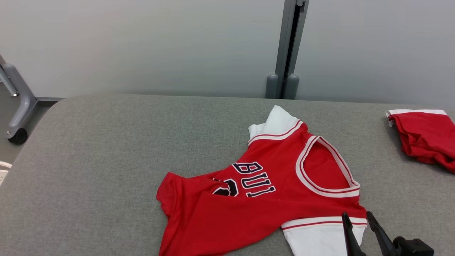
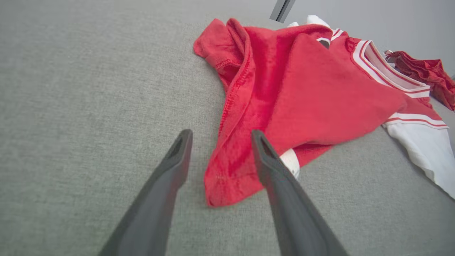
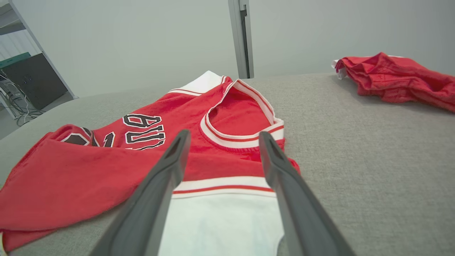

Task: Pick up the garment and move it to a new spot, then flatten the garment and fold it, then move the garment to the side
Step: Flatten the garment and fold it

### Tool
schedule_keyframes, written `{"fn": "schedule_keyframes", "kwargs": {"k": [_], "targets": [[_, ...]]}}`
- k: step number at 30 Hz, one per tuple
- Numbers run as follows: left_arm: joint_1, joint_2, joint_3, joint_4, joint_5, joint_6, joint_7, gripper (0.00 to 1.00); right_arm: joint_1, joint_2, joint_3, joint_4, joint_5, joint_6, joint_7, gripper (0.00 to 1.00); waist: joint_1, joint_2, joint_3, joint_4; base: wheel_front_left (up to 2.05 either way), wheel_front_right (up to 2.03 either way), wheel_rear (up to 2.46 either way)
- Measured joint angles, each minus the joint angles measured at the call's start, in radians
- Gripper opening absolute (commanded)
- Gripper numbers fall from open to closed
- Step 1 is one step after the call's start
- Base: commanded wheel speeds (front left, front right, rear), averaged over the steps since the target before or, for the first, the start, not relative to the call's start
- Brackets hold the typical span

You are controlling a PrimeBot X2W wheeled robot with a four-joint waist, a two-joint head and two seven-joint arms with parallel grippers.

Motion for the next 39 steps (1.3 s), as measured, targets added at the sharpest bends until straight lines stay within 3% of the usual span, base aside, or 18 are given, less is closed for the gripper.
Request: {"fn": "schedule_keyframes", "kwargs": {"k": [6,12,17,29,39], "targets": [[0.0,-0.027,0.115,-0.111,0.075,0.015,-0.003,1.0,0.0,0.0,-0.004,-0.005,0.0,0.0,0.0,1.0,0.0001,0.0,-0.006,-0.006,0.0,0.0,0.0],[0.001,-0.097,0.273,-0.212,0.199,0.029,-0.003,1.0,-0.001,0.0,-0.019,-0.026,-0.005,0.0,0.0,1.0,0.0002,0.0,0.0,-0.021,0.0,0.0,0.0],[-0.026,-0.14,0.35,-0.23,0.309,0.031,-0.003,1.0,-0.017,0.0,-0.035,-0.048,-0.047,0.0,0.0,1.0,0.0002,0.0,0.002,-0.048,0.0,0.0,0.0],[-0.09,-0.158,0.429,-0.193,0.472,0.042,-0.004,1.0,-0.013,0.0,-0.072,-0.117,-0.074,0.0,0.0,1.0,0.0001,0.0,-0.009,-0.113,0.0,0.0,0.0],[-0.07,-0.172,0.457,-0.188,0.498,0.019,-0.004,1.0,0.026,0.0,-0.078,-0.146,-0.074,0.0,0.0,1.0,0.0002,0.0,-0.011,-0.112,0.0,0.0,0.0]]}}
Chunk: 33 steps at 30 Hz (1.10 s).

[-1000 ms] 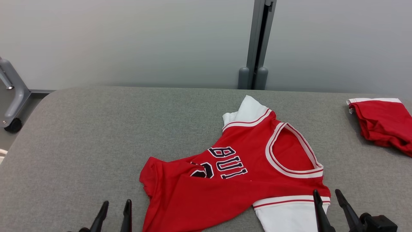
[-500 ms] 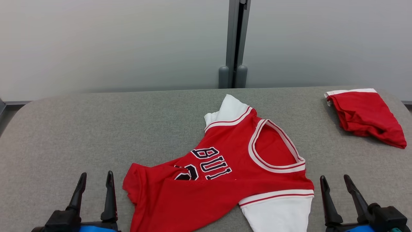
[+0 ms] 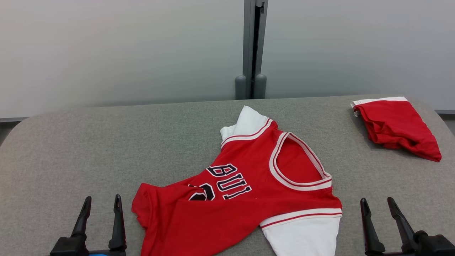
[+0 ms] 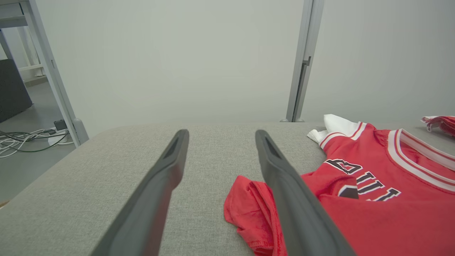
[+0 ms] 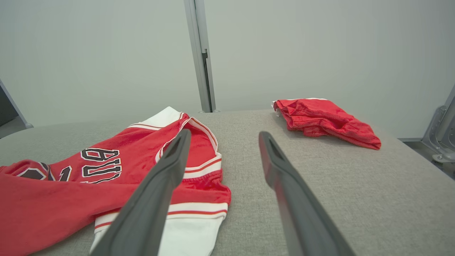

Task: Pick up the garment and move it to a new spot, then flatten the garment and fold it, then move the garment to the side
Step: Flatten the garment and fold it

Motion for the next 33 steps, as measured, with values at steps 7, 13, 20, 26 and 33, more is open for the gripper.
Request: {"fn": "schedule_keyframes", "kwargs": {"k": [7,13,20,26,33], "targets": [[-0.001,-0.008,0.012,0.012,0.01,-0.012,0.0,1.0,0.0,0.0,0.007,0.007,0.0,0.0,0.0,1.0,0.0,0.0,0.003,0.002,0.0,0.0,0.0],[0.0,-0.015,0.001,0.063,0.009,-0.027,0.0,1.0,0.0,0.0,0.02,0.084,-0.002,0.0,0.0,1.0,0.0,0.0,0.0,0.002,0.0,0.0,0.0],[0.026,-0.023,-0.057,0.152,0.017,-0.045,0.0,1.0,-0.007,0.0,0.039,0.206,0.001,0.0,0.0,1.0,0.0,0.0,0.003,0.011,0.0,0.0,0.0],[0.059,-0.028,-0.105,0.22,0.012,-0.054,0.0,1.0,-0.017,0.0,0.055,0.284,0.023,0.0,0.0,1.0,0.0,0.0,0.009,0.027,0.0,0.0,0.0],[0.089,-0.034,-0.143,0.301,-0.002,-0.056,0.0,1.0,-0.024,0.0,0.077,0.378,0.045,0.0,0.0,1.0,0.0,0.0001,0.009,0.048,0.0,0.0,0.0]]}}
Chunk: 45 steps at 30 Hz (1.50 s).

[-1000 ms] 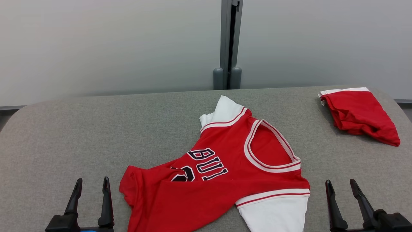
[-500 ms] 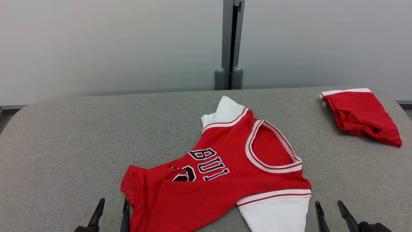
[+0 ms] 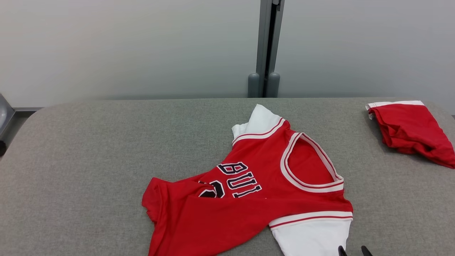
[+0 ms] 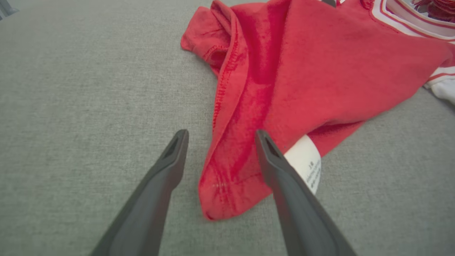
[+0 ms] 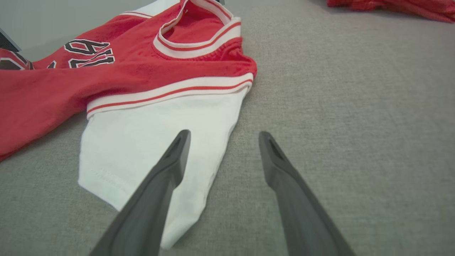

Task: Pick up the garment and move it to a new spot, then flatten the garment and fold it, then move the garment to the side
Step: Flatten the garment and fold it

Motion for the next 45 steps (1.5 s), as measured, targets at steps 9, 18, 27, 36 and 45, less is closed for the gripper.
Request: {"fn": "schedule_keyframes", "kwargs": {"k": [9,18,27,36,45], "targets": [[0.002,-0.002,-0.062,0.064,-0.036,-0.005,0.0,1.0,-0.029,0.0,0.021,0.081,0.017,0.0,0.0,1.0,0.0,0.0,-0.002,0.005,0.0,0.0,0.0],[-0.01,0.004,-0.126,0.065,-0.096,-0.005,0.0,1.0,-0.044,0.0,0.05,0.144,0.038,0.0,0.0,1.0,0.0,-0.0001,0.002,0.004,0.0,0.0,0.0],[-0.04,0.021,-0.165,0.033,-0.134,-0.005,0.0,1.0,-0.089,-0.006,0.106,0.22,0.106,-0.002,-0.009,1.0,-0.0001,-0.0001,0.009,0.007,0.0,0.0,0.0],[-0.061,0.034,-0.195,0.0,-0.17,-0.005,0.0,0.5,-0.126,-0.016,0.247,0.24,0.226,-0.003,-0.014,0.84,-0.0001,0.0001,0.024,0.002,0.0,0.0,0.0],[-0.097,0.045,-0.233,0.072,-0.207,-0.005,0.0,0.0,-0.166,-0.005,0.276,0.249,0.252,-0.001,-0.008,0.0,0.0,0.0002,0.035,-0.005,0.0,0.0,0.0]]}}
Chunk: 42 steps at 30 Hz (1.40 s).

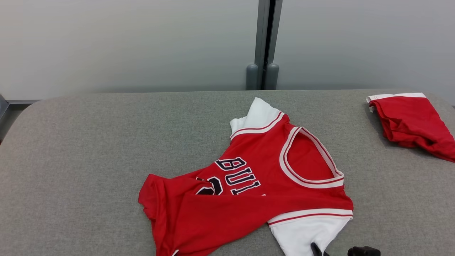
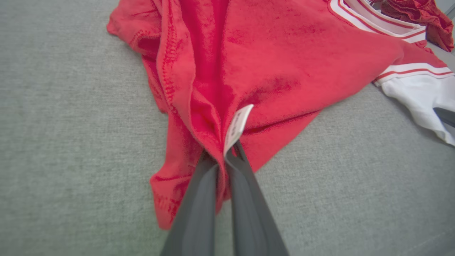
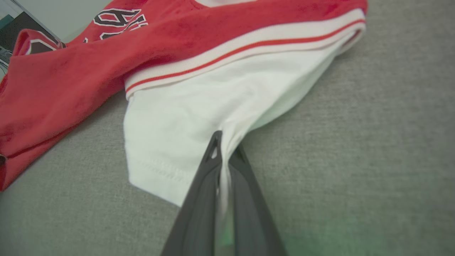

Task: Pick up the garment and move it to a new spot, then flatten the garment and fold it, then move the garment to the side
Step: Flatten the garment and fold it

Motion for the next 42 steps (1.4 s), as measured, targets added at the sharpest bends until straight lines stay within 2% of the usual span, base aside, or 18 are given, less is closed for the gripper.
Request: {"fn": "schedule_keyframes", "kwargs": {"k": [4,13,19,25,31,37,42], "targets": [[-0.023,0.004,-0.016,-0.011,-0.035,0.0,0.0,0.0,-0.002,0.004,-0.032,-0.062,0.002,0.001,0.006,0.0,0.0001,0.0001,0.004,-0.006,0.0,0.0,0.0],[-0.085,0.041,-0.026,-0.198,-0.149,0.0,0.0,0.0,-0.005,0.005,-0.156,-0.299,-0.064,0.001,0.006,0.0,0.0001,0.0,0.024,-0.007,0.0,0.0,0.0],[-0.248,0.086,-0.034,-0.254,-0.201,0.0,0.0,0.0,-0.131,-0.028,-0.16,-0.37,-0.081,0.001,0.006,0.0,0.0001,0.0001,0.069,-0.017,0.0,0.0,0.0],[-0.553,0.15,-0.061,-0.243,-0.272,0.0,0.039,0.0,-0.44,-0.081,-0.128,-0.354,-0.088,0.001,0.006,0.0,0.0002,0.0001,0.158,-0.04,0.0,0.0,0.0],[-0.929,0.209,-0.084,-0.173,-0.353,0.0,0.069,0.0,-0.846,-0.101,-0.115,-0.223,-0.057,0.001,0.02,0.0,0.0004,0.0002,0.281,-0.068,0.0,0.0,0.0],[-1.268,0.215,-0.122,-0.048,-0.456,0.0,0.077,0.0,-1.231,-0.106,-0.135,-0.057,-0.014,0.001,0.031,0.0,0.0005,0.0003,0.376,-0.07,0.0,0.0,0.0],[-1.486,0.218,-0.184,0.034,-0.503,0.0,0.065,0.0,-1.45,-0.104,-0.126,0.037,-0.014,0.001,0.022,0.0,0.0004,0.0003,0.414,-0.065,0.0,0.0,0.0]]}}
